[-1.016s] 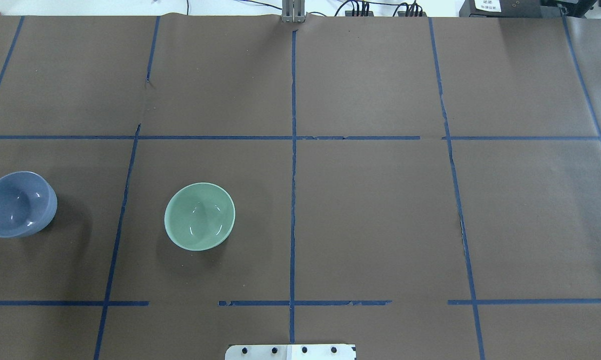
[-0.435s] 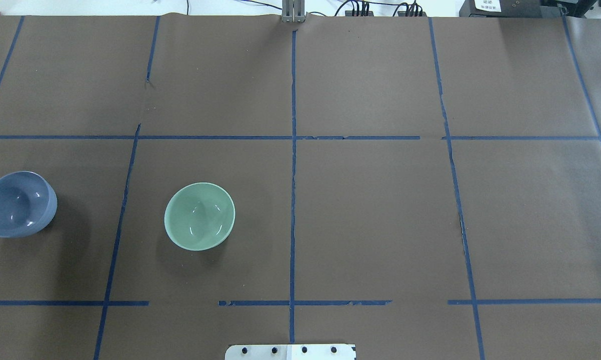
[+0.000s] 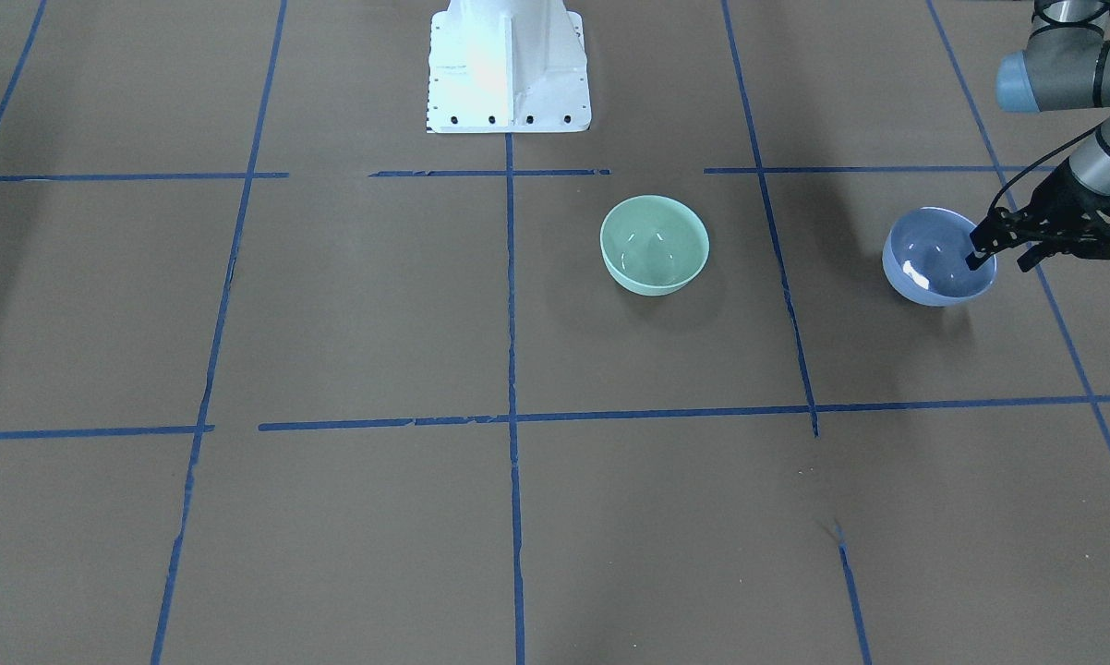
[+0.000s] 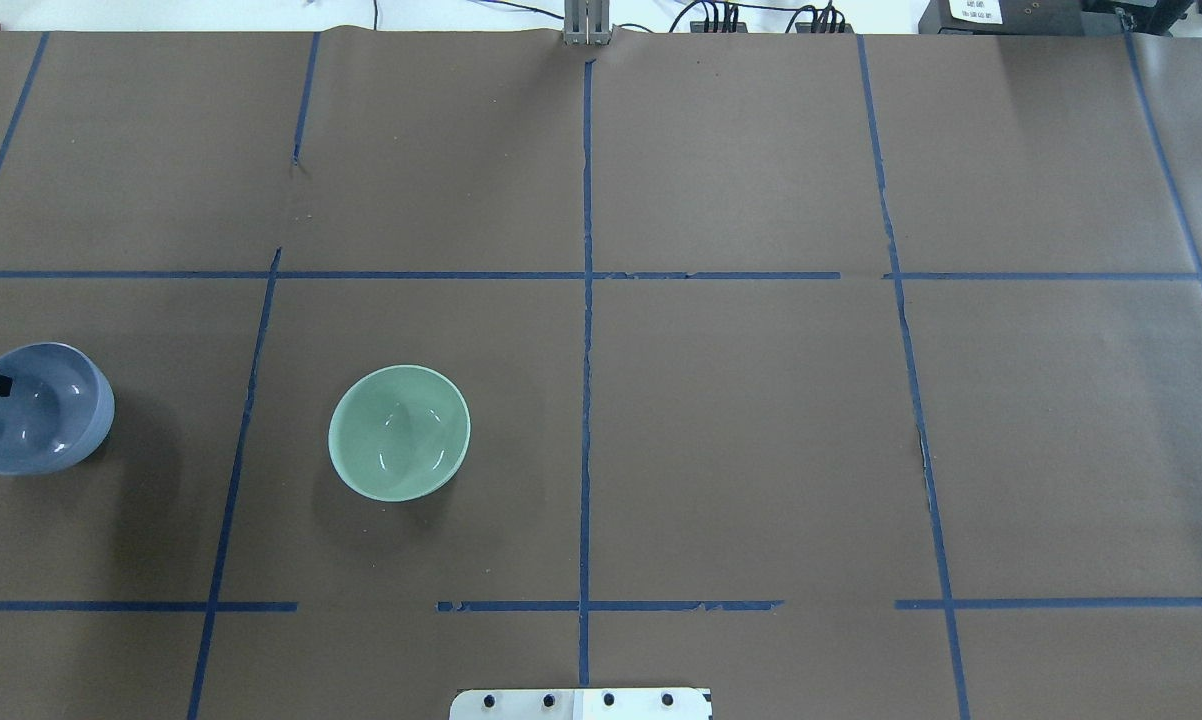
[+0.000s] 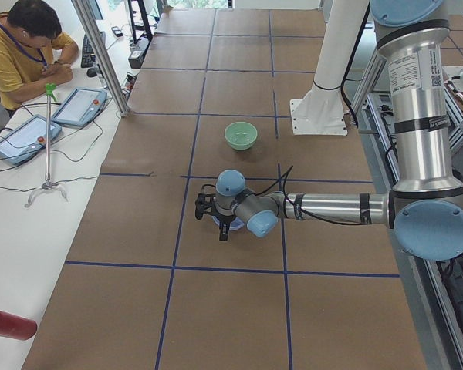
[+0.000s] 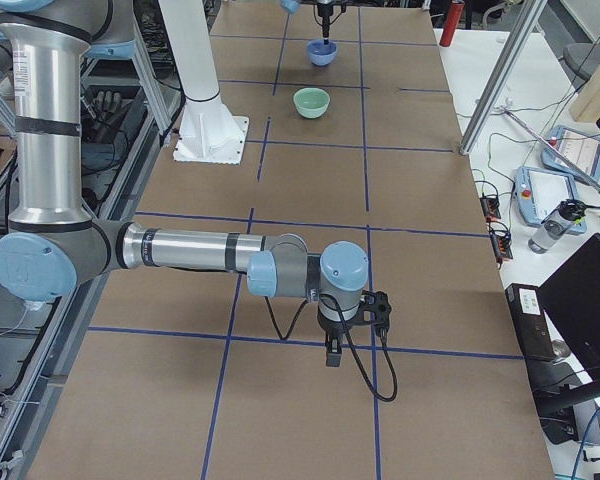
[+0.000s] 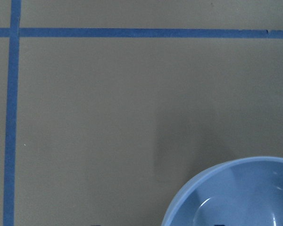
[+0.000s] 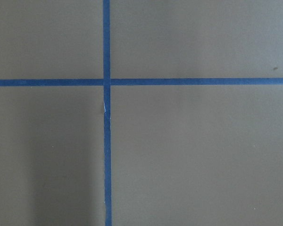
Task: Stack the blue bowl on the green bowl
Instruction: 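Grasp the rim of the light blue bowl with the left gripper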
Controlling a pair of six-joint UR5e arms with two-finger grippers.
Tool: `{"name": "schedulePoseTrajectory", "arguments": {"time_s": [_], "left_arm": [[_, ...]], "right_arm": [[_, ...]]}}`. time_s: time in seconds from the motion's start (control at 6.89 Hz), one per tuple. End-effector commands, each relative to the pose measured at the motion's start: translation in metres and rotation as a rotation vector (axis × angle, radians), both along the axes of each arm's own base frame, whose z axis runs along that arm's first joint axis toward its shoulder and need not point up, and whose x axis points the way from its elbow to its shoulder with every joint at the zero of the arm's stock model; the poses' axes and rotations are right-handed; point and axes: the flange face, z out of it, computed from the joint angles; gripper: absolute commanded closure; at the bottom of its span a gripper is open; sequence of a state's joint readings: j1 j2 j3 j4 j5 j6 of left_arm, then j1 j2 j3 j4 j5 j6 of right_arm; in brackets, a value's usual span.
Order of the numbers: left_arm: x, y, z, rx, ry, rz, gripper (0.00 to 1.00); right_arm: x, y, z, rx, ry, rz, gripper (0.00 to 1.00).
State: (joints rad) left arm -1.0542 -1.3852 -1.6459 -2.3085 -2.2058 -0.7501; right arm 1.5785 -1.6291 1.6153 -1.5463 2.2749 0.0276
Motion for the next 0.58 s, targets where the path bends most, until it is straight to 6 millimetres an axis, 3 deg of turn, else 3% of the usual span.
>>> {"name": "schedulePoseTrajectory", "arguments": {"time_s": [0.0,0.29,0.44], "left_arm": [[0.001,0.000,-0.004,0.008,0.000,0.002,1.00],[-0.001,-0.002,-0.016,0.027,0.009,-0.005,1.00],[-0.002,-0.003,-0.039,0.055,0.030,-0.009,1.00]], "right_arm": [[0.000,0.000,0.000,-0.001,-0.001,0.000,0.00],[0.000,0.000,0.000,0.000,0.000,0.000,0.00],[0.000,0.000,0.000,0.000,0.000,0.000,0.00]]}}
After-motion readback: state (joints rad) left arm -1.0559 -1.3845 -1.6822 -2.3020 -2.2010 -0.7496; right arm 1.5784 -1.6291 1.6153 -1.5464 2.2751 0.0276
